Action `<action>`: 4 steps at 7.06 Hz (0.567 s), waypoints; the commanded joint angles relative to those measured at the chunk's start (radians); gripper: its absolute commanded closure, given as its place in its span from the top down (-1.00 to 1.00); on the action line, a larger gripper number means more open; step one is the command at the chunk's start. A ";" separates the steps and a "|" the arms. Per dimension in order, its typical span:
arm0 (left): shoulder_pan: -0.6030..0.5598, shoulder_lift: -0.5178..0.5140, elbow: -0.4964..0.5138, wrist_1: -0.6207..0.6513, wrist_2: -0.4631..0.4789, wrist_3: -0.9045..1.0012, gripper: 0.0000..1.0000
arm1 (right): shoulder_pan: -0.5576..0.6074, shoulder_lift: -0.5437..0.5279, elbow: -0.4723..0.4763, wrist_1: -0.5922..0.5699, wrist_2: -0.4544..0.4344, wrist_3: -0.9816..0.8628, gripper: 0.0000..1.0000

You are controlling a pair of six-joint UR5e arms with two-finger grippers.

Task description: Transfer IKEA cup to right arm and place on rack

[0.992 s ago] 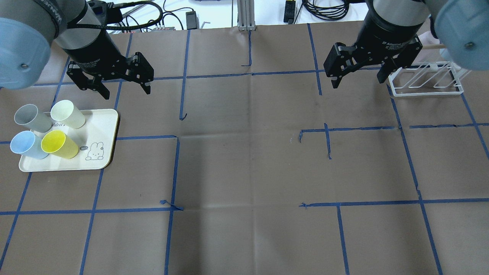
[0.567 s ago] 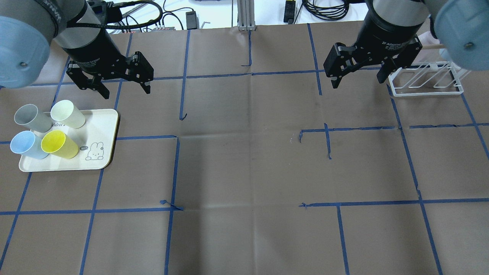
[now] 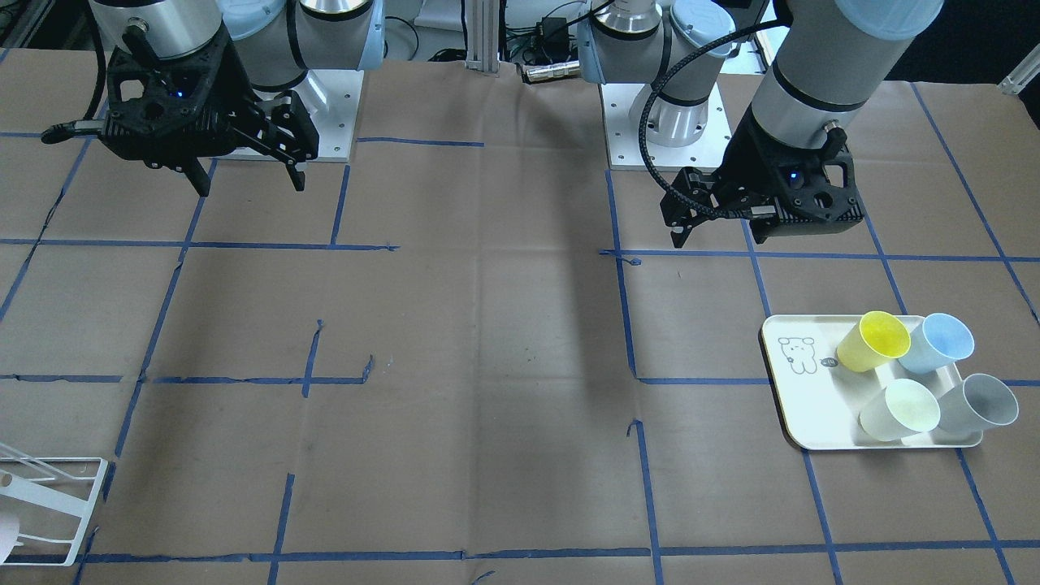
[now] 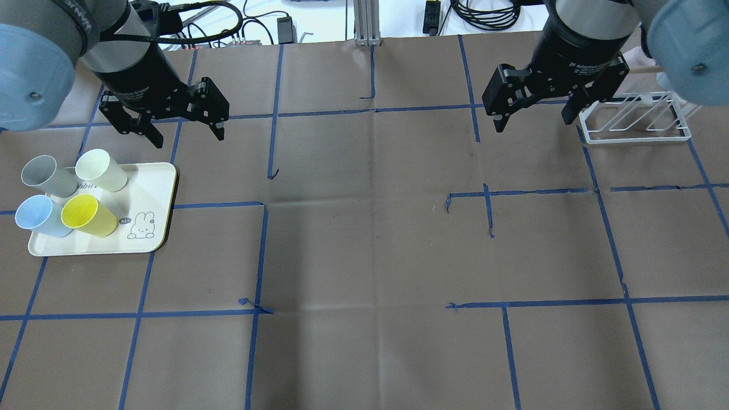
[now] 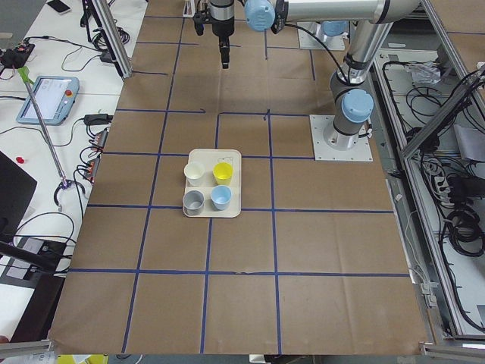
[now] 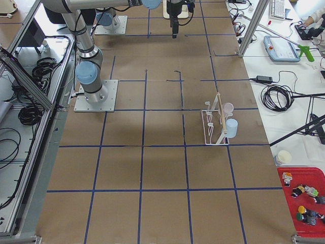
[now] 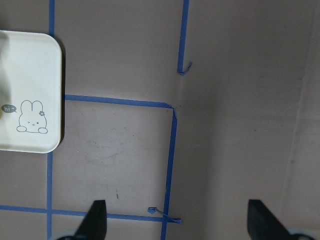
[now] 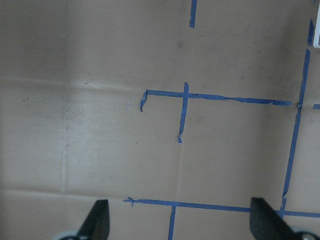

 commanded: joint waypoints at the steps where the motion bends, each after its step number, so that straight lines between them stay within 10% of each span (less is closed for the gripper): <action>1: 0.000 0.000 0.003 0.000 0.001 0.000 0.99 | 0.000 0.000 0.000 -0.001 0.000 0.000 1.00; 4: 0.000 0.000 0.003 -0.002 0.001 0.000 0.99 | 0.000 0.000 0.000 0.000 0.005 0.002 1.00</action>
